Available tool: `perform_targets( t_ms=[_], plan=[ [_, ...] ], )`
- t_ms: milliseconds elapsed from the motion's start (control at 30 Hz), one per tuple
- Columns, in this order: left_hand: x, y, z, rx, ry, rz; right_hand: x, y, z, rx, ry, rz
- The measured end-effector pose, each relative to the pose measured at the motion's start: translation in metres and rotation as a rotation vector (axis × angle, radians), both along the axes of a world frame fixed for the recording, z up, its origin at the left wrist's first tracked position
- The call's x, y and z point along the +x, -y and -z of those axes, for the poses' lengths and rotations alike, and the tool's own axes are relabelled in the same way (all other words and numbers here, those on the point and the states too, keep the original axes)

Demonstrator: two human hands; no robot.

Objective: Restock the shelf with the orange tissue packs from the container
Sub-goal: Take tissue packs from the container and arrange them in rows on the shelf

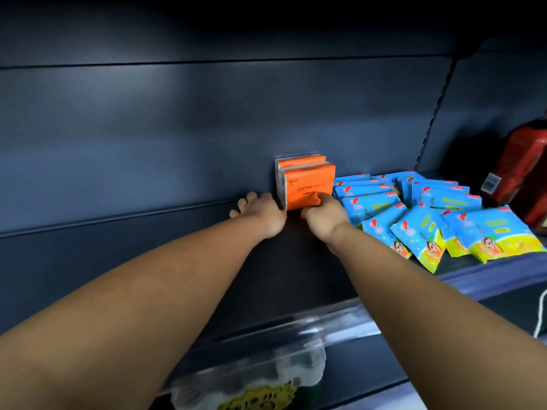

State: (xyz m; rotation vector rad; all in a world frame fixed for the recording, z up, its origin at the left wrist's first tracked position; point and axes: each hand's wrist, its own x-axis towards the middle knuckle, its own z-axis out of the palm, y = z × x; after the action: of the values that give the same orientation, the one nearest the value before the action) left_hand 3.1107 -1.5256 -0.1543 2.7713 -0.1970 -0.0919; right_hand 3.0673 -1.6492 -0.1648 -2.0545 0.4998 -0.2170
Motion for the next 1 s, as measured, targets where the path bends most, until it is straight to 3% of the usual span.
perform_targets(
  t_ms=[233,333,433,500,667,800,900,1000],
  plan=[
    [-0.058,-0.076,-0.035,-0.002,0.043,0.085,-0.063,-0.008,-0.024,-0.008,0.055,-0.089],
    [-0.097,-0.118,-0.045,-0.195,0.013,0.105,-0.109,-0.033,-0.038,0.167,0.107,-0.121],
    [-0.154,-0.155,-0.039,-0.376,0.001,0.123,-0.163,-0.08,-0.038,0.167,0.042,-0.291],
    [-0.189,-0.176,-0.027,-0.456,0.018,0.122,-0.195,-0.113,-0.029,0.081,-0.055,-0.458],
    [-0.273,-0.226,0.025,-0.632,0.144,0.003,-0.244,-0.173,0.014,-0.443,-0.425,-0.773],
    [-0.311,-0.246,0.083,-0.372,-0.194,0.081,-0.269,-0.178,0.065,-0.344,-0.804,-0.681],
    [-0.321,-0.251,0.108,-0.049,-0.336,0.163,-0.283,-0.176,0.084,-0.286,-0.864,-0.61],
    [-0.327,-0.251,0.12,0.088,-0.309,0.175,-0.294,-0.181,0.1,-0.233,-0.866,-0.569]
  ],
)
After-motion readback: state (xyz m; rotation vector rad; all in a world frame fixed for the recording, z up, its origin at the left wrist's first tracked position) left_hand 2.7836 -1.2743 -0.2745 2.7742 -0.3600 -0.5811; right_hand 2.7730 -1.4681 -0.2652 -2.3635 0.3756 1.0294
